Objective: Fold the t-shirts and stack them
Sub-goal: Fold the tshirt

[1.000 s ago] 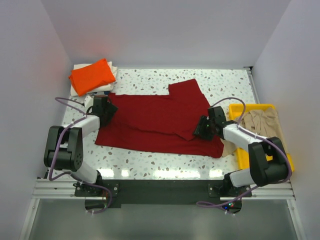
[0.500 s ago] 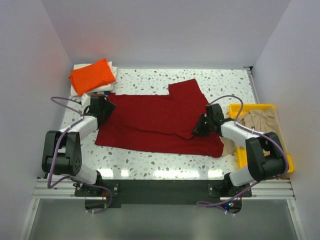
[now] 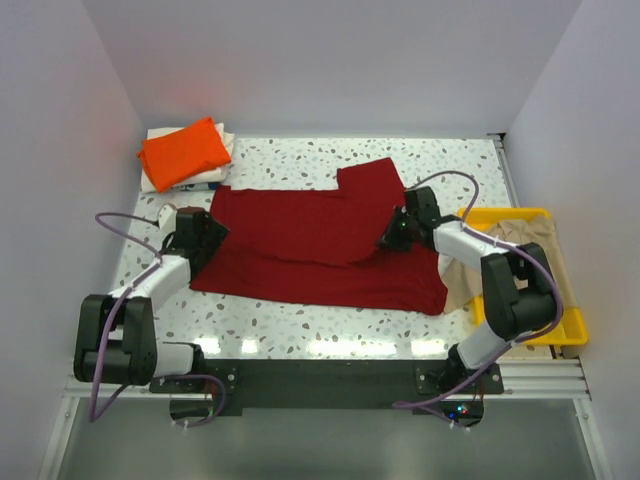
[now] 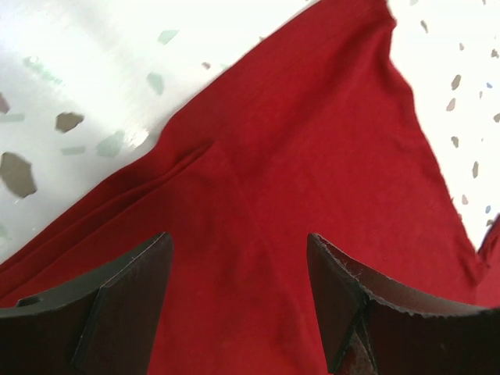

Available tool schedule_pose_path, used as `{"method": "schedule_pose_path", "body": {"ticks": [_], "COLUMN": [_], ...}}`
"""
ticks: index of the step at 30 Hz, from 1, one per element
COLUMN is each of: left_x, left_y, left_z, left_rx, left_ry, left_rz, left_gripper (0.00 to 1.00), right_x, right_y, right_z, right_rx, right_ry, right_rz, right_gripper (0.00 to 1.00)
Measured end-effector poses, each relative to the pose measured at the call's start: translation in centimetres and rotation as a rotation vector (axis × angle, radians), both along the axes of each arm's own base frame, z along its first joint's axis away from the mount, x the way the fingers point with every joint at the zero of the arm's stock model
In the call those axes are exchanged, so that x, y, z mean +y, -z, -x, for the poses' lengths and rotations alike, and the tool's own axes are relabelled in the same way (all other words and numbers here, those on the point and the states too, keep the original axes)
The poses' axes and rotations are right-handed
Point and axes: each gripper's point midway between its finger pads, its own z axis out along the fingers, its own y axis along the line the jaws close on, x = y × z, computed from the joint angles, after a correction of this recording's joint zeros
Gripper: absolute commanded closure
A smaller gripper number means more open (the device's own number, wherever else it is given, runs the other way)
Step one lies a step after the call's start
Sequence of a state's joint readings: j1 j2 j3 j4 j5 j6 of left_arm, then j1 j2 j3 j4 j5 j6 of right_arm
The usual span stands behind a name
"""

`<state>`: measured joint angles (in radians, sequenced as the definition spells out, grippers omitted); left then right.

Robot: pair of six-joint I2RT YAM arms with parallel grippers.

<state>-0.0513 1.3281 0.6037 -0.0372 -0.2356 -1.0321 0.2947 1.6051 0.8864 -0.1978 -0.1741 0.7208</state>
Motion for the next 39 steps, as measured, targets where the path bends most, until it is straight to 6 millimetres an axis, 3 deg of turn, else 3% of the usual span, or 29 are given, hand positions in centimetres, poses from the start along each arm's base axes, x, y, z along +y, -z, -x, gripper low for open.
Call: {"method": "schedule_pose_path", "body": {"ticks": [3,4,10,16,20,23,29,31,39], "left_x": [0.0,0.0,-0.2,-0.3,0.1,0.6,1.8,2.8,4.2], "left_y": [0.6,0.8,1.5,1.4,2.2,3.2,3.2,3.3,3.3], "left_z": [1.1,1.4,2.6,2.6,3.1,4.2,6.2,8.5,12.0], "left_rx": [0.014,0.017,0.031,0.012,0.040,0.087,0.112,0.122,0.140], "left_ry": [0.005,0.007,0.035,0.041,0.023,-0.005,-0.102,-0.162,-0.243], "left_rz": [-0.003,-0.004,-0.008,-0.007,-0.016,-0.030,-0.042,-0.057,-0.091], "left_gripper": [0.26,0.26,0.26,0.26,0.26,0.25,0.25,0.24,0.23], "right_x": [0.6,0.8,1.2,0.1,-0.7,-1.3,-2.7,-3.3,-4.3], "right_y": [-0.8,-0.9,-1.2,-3.8,-5.8,-4.1,0.9,1.6,1.7], "right_z": [-1.8,-2.5,-4.1,-3.6,-0.9,1.9,6.5,7.5,9.6], "right_rx": [-0.023,-0.028,-0.042,-0.104,-0.170,-0.141,0.004,0.022,-0.002], "right_ry": [0.005,0.006,0.000,0.028,0.036,0.037,0.045,0.057,0.086], "right_rz": [-0.011,-0.013,-0.009,0.016,-0.008,-0.005,0.036,0.054,0.054], "right_gripper": [0.73,0.63,0.42,0.40,0.40,0.40,0.40,0.39,0.39]}}
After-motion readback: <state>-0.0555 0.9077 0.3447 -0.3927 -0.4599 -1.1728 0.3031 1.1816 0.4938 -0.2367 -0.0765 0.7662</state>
